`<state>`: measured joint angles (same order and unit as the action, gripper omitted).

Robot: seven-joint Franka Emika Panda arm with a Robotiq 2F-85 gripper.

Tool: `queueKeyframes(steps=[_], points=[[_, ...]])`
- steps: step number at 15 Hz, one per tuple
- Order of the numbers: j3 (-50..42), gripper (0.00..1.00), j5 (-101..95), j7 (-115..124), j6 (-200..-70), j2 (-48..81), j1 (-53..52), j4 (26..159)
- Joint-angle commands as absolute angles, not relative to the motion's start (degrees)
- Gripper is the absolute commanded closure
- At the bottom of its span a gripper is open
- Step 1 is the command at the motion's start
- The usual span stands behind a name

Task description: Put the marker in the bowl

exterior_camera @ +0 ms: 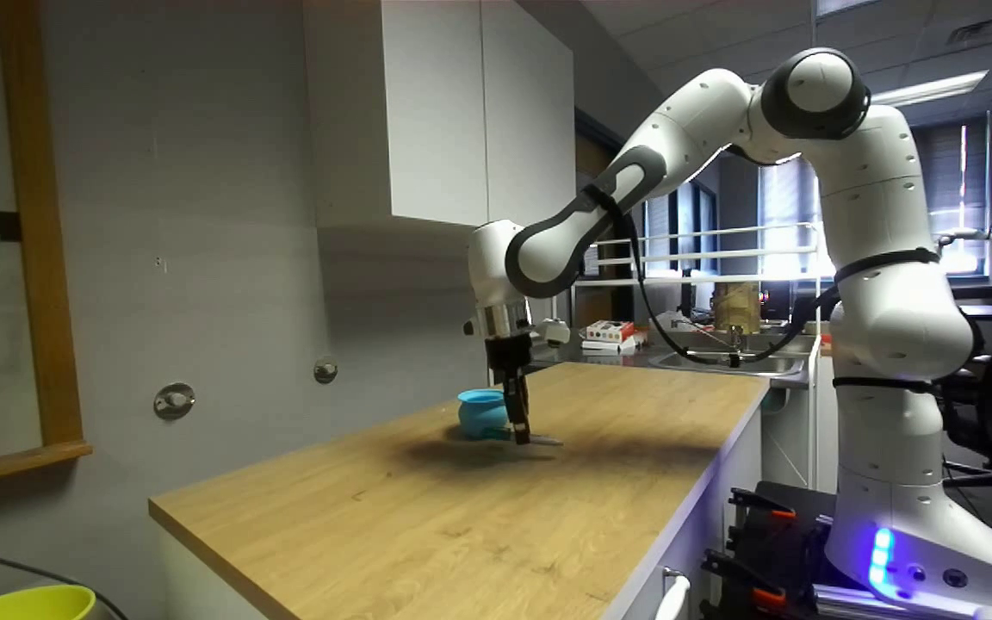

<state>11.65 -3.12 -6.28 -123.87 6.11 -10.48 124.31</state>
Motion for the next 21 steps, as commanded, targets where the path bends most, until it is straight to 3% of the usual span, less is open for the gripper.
queueKeyframes(steps=[1, 12, 21], points=[[11.4, 0.92, -6.0, -0.2, -128.6, 0.2, -11.3, 127.2], [11.9, 0.92, -26.0, 26.6, -138.1, -6.2, -7.8, 126.1], [11.7, 0.92, -47.7, 57.4, -141.0, -0.9, -5.8, 123.3]])
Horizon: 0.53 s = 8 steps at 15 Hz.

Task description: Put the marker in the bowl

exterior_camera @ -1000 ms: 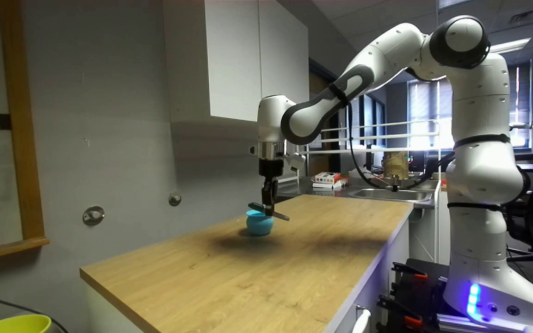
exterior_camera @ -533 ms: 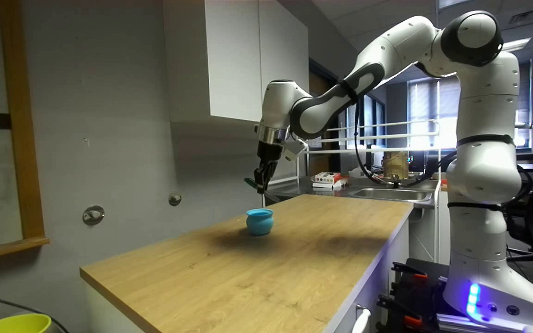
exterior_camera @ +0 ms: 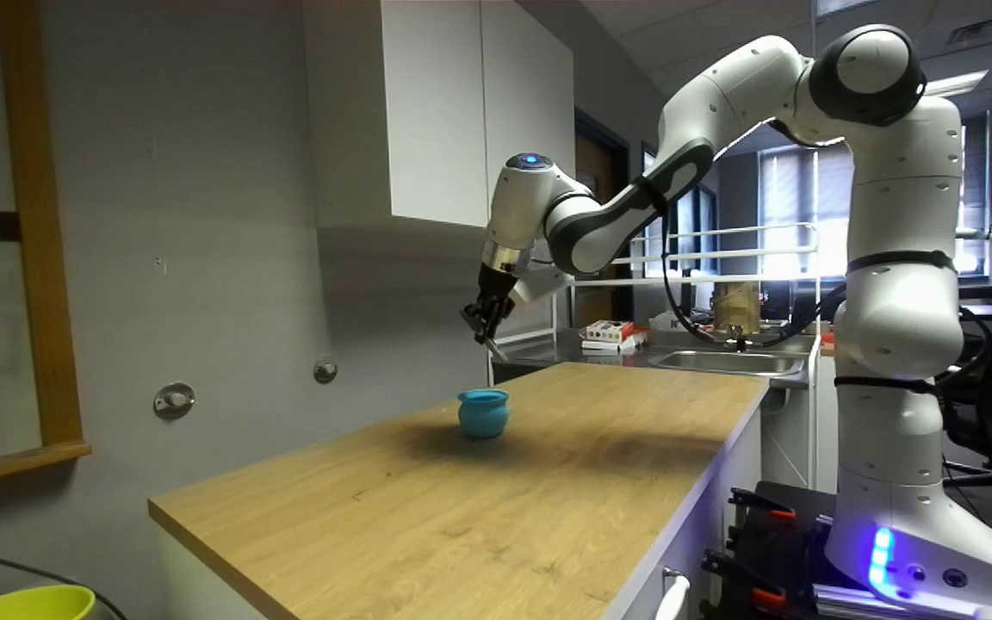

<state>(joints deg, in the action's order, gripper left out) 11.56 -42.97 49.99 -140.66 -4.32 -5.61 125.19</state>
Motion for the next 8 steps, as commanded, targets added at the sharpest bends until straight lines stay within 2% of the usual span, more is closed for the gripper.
queueKeyframes(steps=[1, 8], points=[[11.5, 0.92, -48.6, 59.2, -141.2, 0.2, -6.2, 123.1], [10.0, 0.92, -53.8, 67.1, -141.0, 7.7, -8.9, 119.6]])
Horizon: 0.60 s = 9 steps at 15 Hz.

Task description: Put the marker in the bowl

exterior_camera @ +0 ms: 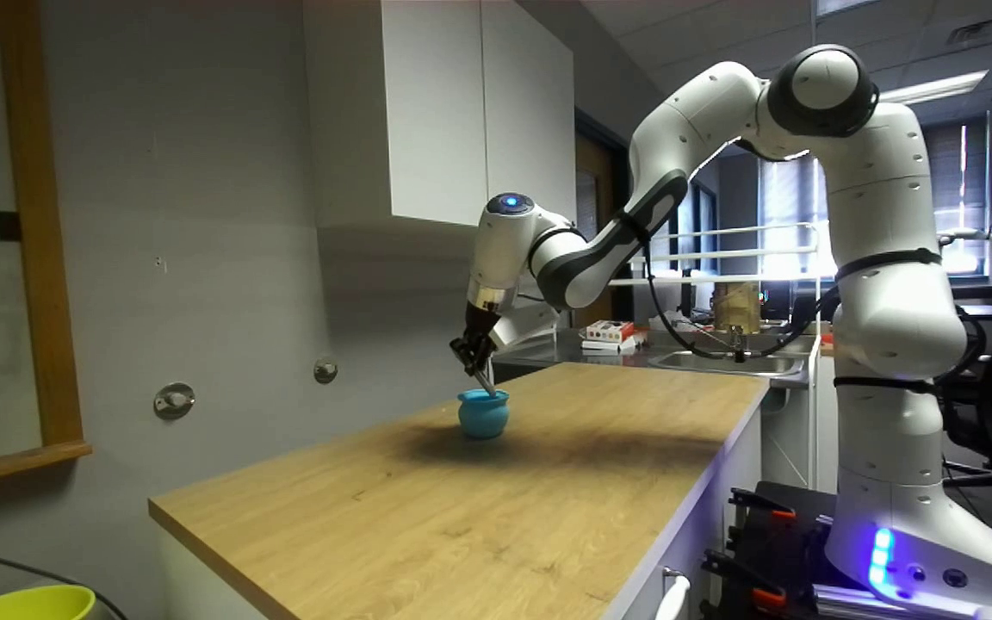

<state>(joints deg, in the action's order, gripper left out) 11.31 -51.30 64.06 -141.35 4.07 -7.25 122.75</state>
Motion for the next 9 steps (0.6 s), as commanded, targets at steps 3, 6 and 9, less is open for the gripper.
queueKeyframes(steps=[3, 6, 9], points=[[9.2, 0.92, -54.4, 67.9, -140.9, 9.6, -9.8, 118.3], [8.4, 0.92, -54.9, 68.3, -141.1, 10.4, -10.5, 117.5], [7.6, 0.93, -55.3, 68.8, -141.6, 10.9, -10.7, 117.1]])
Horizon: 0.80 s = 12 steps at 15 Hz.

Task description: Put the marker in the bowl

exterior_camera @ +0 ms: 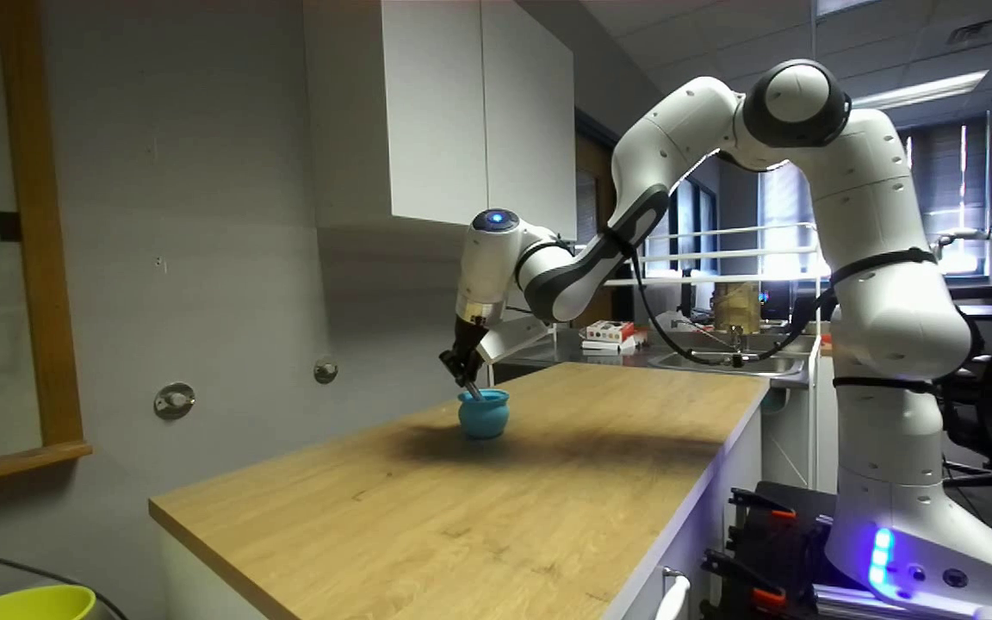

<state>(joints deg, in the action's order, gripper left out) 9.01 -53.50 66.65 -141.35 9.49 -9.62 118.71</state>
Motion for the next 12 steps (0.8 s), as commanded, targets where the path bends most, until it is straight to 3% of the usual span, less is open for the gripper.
queueKeyframes(steps=[1, 12], points=[[7.5, 0.93, -55.0, 68.7, -141.8, 11.1, -10.6, 116.9], [5.2, 0.92, -55.7, 70.5, -143.5, 13.8, -11.0, 116.9]])
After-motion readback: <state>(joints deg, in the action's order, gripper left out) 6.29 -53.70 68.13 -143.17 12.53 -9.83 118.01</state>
